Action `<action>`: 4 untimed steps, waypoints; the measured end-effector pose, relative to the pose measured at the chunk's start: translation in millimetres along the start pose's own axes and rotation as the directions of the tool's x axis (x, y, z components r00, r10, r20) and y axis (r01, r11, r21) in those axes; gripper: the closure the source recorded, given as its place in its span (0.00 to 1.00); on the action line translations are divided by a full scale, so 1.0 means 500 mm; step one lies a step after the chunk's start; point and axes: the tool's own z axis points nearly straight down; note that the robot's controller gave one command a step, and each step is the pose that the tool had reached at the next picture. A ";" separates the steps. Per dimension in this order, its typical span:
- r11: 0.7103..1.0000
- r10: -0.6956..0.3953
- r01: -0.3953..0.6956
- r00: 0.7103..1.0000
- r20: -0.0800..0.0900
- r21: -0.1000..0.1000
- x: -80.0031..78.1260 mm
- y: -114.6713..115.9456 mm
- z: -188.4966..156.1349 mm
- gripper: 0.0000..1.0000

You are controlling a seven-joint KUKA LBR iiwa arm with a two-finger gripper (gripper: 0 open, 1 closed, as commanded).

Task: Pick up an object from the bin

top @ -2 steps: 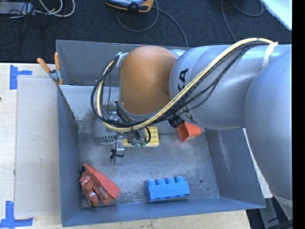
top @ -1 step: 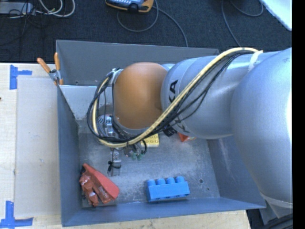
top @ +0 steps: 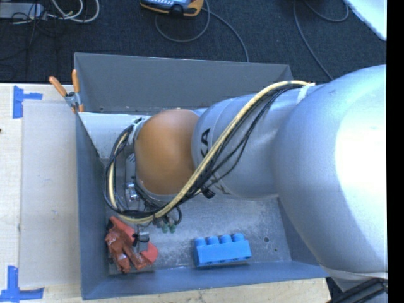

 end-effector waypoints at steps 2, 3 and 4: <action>0.995 -0.095 0.095 0.995 0.008 -0.003 -0.043 0.027 0.082 1.00; 0.995 -0.103 0.103 0.995 0.001 -0.001 -0.058 0.024 0.015 1.00; 0.997 -0.073 0.073 0.997 0.012 -0.004 -0.072 -0.007 -0.044 1.00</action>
Offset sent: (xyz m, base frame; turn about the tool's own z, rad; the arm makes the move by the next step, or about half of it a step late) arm 0.0000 0.0000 0.0000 0.0000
